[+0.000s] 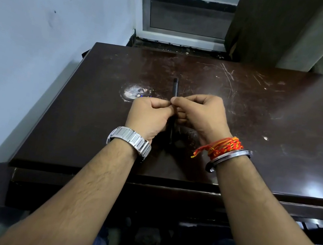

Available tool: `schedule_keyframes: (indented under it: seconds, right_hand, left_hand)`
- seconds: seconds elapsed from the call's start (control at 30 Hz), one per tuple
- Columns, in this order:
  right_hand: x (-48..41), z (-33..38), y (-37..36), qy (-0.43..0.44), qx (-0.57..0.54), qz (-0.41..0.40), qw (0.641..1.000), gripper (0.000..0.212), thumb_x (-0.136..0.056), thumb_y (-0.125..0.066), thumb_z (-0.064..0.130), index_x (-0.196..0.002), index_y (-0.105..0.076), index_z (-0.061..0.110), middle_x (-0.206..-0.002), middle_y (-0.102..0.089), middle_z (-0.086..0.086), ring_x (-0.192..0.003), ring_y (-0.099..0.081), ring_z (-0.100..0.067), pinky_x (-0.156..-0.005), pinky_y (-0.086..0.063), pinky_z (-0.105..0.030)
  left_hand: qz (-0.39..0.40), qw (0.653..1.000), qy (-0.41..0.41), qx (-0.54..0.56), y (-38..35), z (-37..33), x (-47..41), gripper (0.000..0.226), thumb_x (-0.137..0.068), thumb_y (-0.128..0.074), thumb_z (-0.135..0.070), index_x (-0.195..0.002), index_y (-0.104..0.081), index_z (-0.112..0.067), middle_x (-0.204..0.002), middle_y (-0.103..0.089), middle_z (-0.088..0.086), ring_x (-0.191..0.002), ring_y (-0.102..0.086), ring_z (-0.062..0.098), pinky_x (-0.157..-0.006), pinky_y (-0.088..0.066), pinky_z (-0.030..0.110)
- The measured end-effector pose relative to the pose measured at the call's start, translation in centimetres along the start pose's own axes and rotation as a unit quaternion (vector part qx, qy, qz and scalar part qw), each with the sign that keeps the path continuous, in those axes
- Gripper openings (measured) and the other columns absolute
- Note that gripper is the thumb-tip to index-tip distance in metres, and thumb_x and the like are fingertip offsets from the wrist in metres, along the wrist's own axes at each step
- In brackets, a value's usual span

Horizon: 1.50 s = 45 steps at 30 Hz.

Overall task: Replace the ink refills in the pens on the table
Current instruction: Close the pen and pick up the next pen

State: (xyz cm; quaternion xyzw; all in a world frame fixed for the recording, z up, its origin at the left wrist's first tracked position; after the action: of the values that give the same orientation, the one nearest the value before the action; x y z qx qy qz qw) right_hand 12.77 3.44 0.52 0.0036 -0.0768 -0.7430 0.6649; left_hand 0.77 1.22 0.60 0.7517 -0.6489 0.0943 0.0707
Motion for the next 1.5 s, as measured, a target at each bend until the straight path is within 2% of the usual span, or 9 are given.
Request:
schedule_keyframes:
  seconds: [0.1, 0.23, 0.33, 0.5, 0.63, 0.87, 0.97, 1.3, 1.5]
  right_hand:
    - [0.0, 0.1, 0.2, -0.013, 0.004, 0.005, 1.000, 0.019, -0.071, -0.080, 0.019, -0.056, -0.070, 0.013, -0.049, -0.066, 0.002, -0.044, -0.061, -0.007, -0.051, -0.054, -0.025]
    - [-0.2, 0.4, 0.8, 0.008, 0.081, -0.052, 0.995, 0.012, -0.060, -0.075, 0.031, -0.055, -0.075, 0.020, -0.051, -0.068, -0.001, -0.051, -0.067, -0.015, -0.063, -0.063, -0.041]
    - [-0.3, 0.7, 1.8, 0.030, 0.134, -0.108, 0.985, 0.022, -0.061, -0.073, 0.038, -0.058, -0.075, 0.017, -0.055, -0.071, -0.001, -0.063, -0.073, -0.020, -0.068, -0.063, -0.046]
    - [-0.8, 1.3, 5.6, 0.022, 0.168, -0.223, 0.960, 0.023, -0.068, -0.073, 0.040, -0.068, -0.077, 0.018, -0.060, -0.071, 0.001, -0.064, -0.070, -0.016, -0.068, -0.062, -0.034]
    - [-0.3, 1.0, 5.1, 0.046, 0.251, -0.189, 0.948, 0.017, -0.072, -0.078, 0.035, -0.071, -0.078, 0.018, -0.061, -0.067, 0.006, -0.061, -0.064, -0.007, -0.055, -0.046, -0.016]
    - [0.1, 0.8, 2.6, 0.087, 0.363, -0.124, 0.919, 0.014, -0.075, -0.077, 0.026, -0.077, -0.080, 0.012, -0.074, -0.072, -0.010, -0.080, -0.069, -0.026, -0.077, -0.058, -0.033]
    - [0.1, 0.4, 2.1, 0.080, 0.395, -0.116, 0.908, 0.013, -0.078, -0.074, 0.025, -0.083, -0.080, 0.013, -0.087, -0.073, -0.015, -0.091, -0.067, -0.030, -0.082, -0.056, -0.032]
    - [-0.3, -0.4, 2.0, 0.081, 0.387, -0.141, 0.908, 0.017, -0.085, -0.075, 0.028, -0.086, -0.078, 0.012, -0.091, -0.071, -0.015, -0.084, -0.069, -0.030, -0.082, -0.059, -0.038]
    - [-0.4, 0.1, 2.4, 0.153, 0.330, -0.166, 0.916, 0.020, -0.089, -0.071, 0.026, -0.086, -0.079, 0.009, -0.075, -0.071, -0.006, -0.075, -0.067, -0.021, -0.070, -0.048, -0.023]
  left_hand:
    - [-0.001, 0.999, -0.032, -0.024, 0.2, 0.1, 0.2, 0.005, -0.071, -0.080, -0.018, -0.073, -0.080, -0.022, -0.078, -0.077, 0.012, -0.085, -0.073, 0.038, -0.081, -0.057, 0.059]
    - [0.027, 0.997, -0.051, -0.056, -0.1, 0.0, 0.3, 0.024, -0.061, -0.083, -0.032, -0.082, -0.080, -0.022, -0.080, -0.078, 0.007, -0.083, -0.075, 0.030, -0.084, -0.058, 0.053]
    - [0.017, 0.997, -0.051, -0.058, -0.2, -0.2, 0.4, 0.034, -0.060, -0.084, -0.035, -0.085, -0.079, -0.013, -0.078, -0.078, 0.006, -0.079, -0.075, 0.028, -0.081, -0.060, 0.050]
    - [-0.057, 0.992, -0.072, -0.086, 0.4, -0.2, -0.2, 0.009, -0.076, -0.079, -0.024, -0.077, -0.077, -0.015, -0.071, -0.076, 0.001, -0.070, -0.074, 0.020, -0.074, -0.062, 0.042]
    - [-0.073, 0.988, -0.080, -0.111, 0.5, -0.1, -0.4, 0.006, -0.074, -0.079, -0.026, -0.077, -0.077, -0.021, -0.071, -0.076, -0.001, -0.073, -0.074, 0.018, -0.077, -0.061, 0.039]
    - [-0.081, 0.975, -0.111, -0.176, 0.5, 0.1, -0.2, 0.011, -0.076, -0.078, -0.027, -0.084, -0.077, -0.020, -0.068, -0.074, -0.004, -0.070, -0.072, 0.013, -0.077, -0.059, 0.032]
    - [-0.082, 0.971, -0.117, -0.193, 0.4, 0.2, -0.3, 0.013, -0.076, -0.078, -0.029, -0.086, -0.078, -0.020, -0.066, -0.071, -0.008, -0.068, -0.070, 0.009, -0.070, -0.057, 0.024]
    - [-0.074, 0.966, -0.125, -0.212, 0.4, 0.4, -0.4, 0.013, -0.076, -0.078, -0.028, -0.088, -0.077, -0.022, -0.063, -0.066, -0.013, -0.058, -0.063, -0.001, -0.058, -0.047, 0.012]
    - [-0.077, 0.963, -0.142, -0.215, 0.6, 0.5, -0.5, 0.011, -0.075, -0.078, -0.027, -0.085, -0.076, -0.024, -0.060, -0.064, -0.016, -0.054, -0.059, -0.011, -0.052, -0.042, 0.003]
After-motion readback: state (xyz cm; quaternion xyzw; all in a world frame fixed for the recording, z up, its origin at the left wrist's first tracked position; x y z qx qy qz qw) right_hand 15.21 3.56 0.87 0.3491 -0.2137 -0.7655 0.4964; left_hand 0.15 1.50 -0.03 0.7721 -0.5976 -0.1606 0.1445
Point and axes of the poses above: each hand's wrist, its own x-axis away from the middle knuckle, its own y-axis out of the back of the hand, z = x × y, the point moved 1 cm from there along -x, towards the middle knuckle
